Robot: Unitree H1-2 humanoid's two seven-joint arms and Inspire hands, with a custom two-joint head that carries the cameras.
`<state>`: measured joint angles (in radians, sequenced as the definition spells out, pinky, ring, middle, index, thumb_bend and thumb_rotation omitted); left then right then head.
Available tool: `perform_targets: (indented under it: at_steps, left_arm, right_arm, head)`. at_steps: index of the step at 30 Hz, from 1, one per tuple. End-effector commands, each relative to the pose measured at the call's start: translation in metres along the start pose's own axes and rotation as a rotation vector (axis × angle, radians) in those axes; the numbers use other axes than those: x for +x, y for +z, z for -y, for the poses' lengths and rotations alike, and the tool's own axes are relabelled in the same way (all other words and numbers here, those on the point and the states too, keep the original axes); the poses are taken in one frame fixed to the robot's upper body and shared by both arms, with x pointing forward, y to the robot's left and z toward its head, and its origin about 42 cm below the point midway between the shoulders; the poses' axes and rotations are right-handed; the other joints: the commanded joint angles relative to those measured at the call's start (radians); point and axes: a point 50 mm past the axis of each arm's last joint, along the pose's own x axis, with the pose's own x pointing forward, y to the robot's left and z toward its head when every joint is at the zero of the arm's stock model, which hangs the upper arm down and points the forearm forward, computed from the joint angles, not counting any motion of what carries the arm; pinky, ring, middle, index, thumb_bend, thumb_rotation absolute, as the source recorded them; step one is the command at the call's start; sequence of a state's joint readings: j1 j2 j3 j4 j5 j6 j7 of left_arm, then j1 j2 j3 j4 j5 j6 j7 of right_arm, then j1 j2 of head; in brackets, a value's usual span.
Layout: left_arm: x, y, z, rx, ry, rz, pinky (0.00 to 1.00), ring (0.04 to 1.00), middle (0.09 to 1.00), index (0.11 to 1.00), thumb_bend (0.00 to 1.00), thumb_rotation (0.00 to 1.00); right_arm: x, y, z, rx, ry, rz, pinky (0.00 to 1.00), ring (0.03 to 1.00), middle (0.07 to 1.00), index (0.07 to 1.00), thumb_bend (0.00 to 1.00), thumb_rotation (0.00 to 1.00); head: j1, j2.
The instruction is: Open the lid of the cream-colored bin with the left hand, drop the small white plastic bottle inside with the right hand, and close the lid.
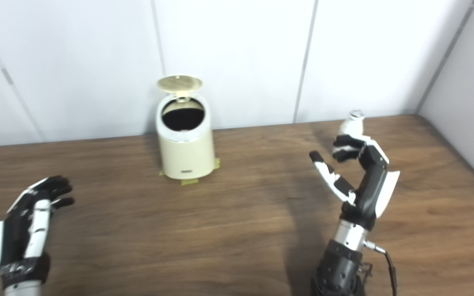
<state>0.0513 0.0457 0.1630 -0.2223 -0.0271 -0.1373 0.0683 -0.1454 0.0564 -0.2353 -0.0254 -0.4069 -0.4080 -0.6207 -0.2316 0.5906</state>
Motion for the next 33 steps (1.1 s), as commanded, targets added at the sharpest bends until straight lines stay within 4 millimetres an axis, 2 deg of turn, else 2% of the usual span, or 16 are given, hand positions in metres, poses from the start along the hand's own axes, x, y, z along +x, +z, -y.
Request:
perform_targets:
  at_steps: [1, 5, 6, 7, 8, 9, 10, 11, 12, 13, 14, 18, 21, 25, 33]
  left_arm:
    - [0.011, 0.01, -0.004, 0.005, -0.008, 0.079, 0.64, 0.71, 0.708, 0.687, 0.23, 0.58]
    - [0.012, 0.01, -0.005, -0.002, -0.003, 0.073, 0.63, 0.708, 0.705, 0.684, 0.21, 0.58]
    - [0.013, 0.01, -0.006, -0.004, -0.004, 0.074, 0.63, 0.706, 0.704, 0.683, 0.21, 0.57]
    - [0.014, 0.01, -0.006, -0.005, -0.005, 0.075, 0.63, 0.704, 0.701, 0.68, 0.21, 0.57]
    - [0.014, 0.01, -0.006, -0.008, -0.006, 0.077, 0.63, 0.703, 0.701, 0.679, 0.21, 0.57]
    - [0.015, 0.01, -0.006, -0.011, -0.008, 0.078, 0.62, 0.7, 0.699, 0.678, 0.2, 0.57]
    - [0.016, 0.01, -0.005, -0.013, -0.009, 0.079, 0.62, 0.697, 0.697, 0.676, 0.2, 0.56]
    - [0.016, 0.01, -0.005, -0.014, -0.009, 0.08, 0.62, 0.696, 0.697, 0.675, 0.2, 0.56]
    - [0.017, 0.01, -0.004, -0.015, -0.012, 0.081, 0.62, 0.696, 0.698, 0.677, 0.2, 0.56]
    - [0.017, 0.01, -0.004, -0.016, -0.013, 0.082, 0.62, 0.696, 0.698, 0.677, 0.2, 0.56]
    - [0.018, 0.01, -0.003, -0.017, -0.015, 0.083, 0.62, 0.696, 0.698, 0.677, 0.2, 0.56]
    - [0.018, 0.01, -0.001, -0.022, -0.01, 0.076, 0.62, 0.698, 0.696, 0.675, 0.21, 0.55]
    - [0.018, 0.01, 0.0, -0.02, -0.01, 0.078, 0.62, 0.695, 0.694, 0.673, 0.22, 0.54]
    - [0.02, 0.009, 0.001, -0.022, -0.012, 0.078, 0.61, 0.692, 0.697, 0.675, 0.21, 0.54]
    - [0.025, 0.008, 0.003, -0.034, -0.026, 0.087, 0.62, 0.698, 0.701, 0.674, 0.21, 0.56]
  right_arm:
    - [0.012, 0.016, -0.01, 0.032, -0.043, 0.064, 0.31, 0.371, 0.477, 0.485, 0.52, 0.0]
    - [0.016, 0.015, -0.007, -0.006, -0.082, 0.065, 0.35, 0.416, 0.481, 0.488, 0.52, 0.0]
    - [0.017, 0.014, -0.006, -0.003, -0.08, 0.061, 0.38, 0.464, 0.485, 0.489, 0.52, 0.01]
    - [0.018, 0.014, -0.005, 0.0, -0.079, 0.059, 0.46, 0.56, 0.604, 0.621, 0.64, 0.15]
    - [0.019, 0.013, -0.004, -0.002, -0.069, 0.054, 0.48, 0.593, 0.644, 0.666, 0.68, 0.2]
    - [0.019, 0.012, -0.004, -0.004, -0.06, 0.047, 0.57, 0.679, 0.729, 0.76, 0.69, 0.24]
    - [0.019, 0.011, -0.004, -0.005, -0.054, 0.042, 0.71, 0.788, 0.823, 0.847, 0.7, 0.26]
    - [0.02, 0.01, -0.004, 0.002, -0.039, 0.042, 0.76, 0.824, 0.855, 0.877, 0.7, 0.27]
    - [0.021, 0.01, -0.004, -0.002, -0.027, 0.032, 0.88, 0.904, 0.919, 0.922, 0.69, 0.27]
    - [0.022, 0.01, -0.003, -0.006, -0.018, 0.026, 0.95, 0.961, 0.967, 0.961, 0.69, 0.29]
    - [0.023, 0.009, -0.003, -0.026, -0.008, 0.002, 0.97, 0.98, 0.983, 0.974, 0.69, 0.3]
    - [0.032, 0.009, 0.002, -0.076, 0.025, -0.085, 1.0, 0.999, 1.0, 0.999, 0.78, 0.4]
    - [0.038, 0.01, 0.002, -0.091, 0.033, -0.125, 1.0, 1.0, 1.0, 1.0, 0.84, 0.39]
    - [0.045, 0.014, 0.0, -0.118, 0.033, -0.142, 1.0, 1.0, 1.0, 1.0, 0.84, 0.33]
    - [0.062, 0.013, -0.001, -0.153, 0.031, -0.184, 1.0, 1.0, 1.0, 1.0, 0.84, 0.34]
  head:
    - [0.0, 0.0]
    - [-0.017, 0.003]
    - [-0.021, 0.003]
    - [-0.023, 0.003]
    - [-0.028, 0.003]
    - [-0.03, 0.002]
    - [-0.03, 0.002]
    - [-0.03, 0.0]
    - [-0.029, 0.0]
    - [-0.029, 0.001]
    - [-0.029, 0.001]
    - [-0.034, -0.001]
    - [-0.038, -0.001]
    - [-0.049, -0.006]
    - [-0.057, -0.013]
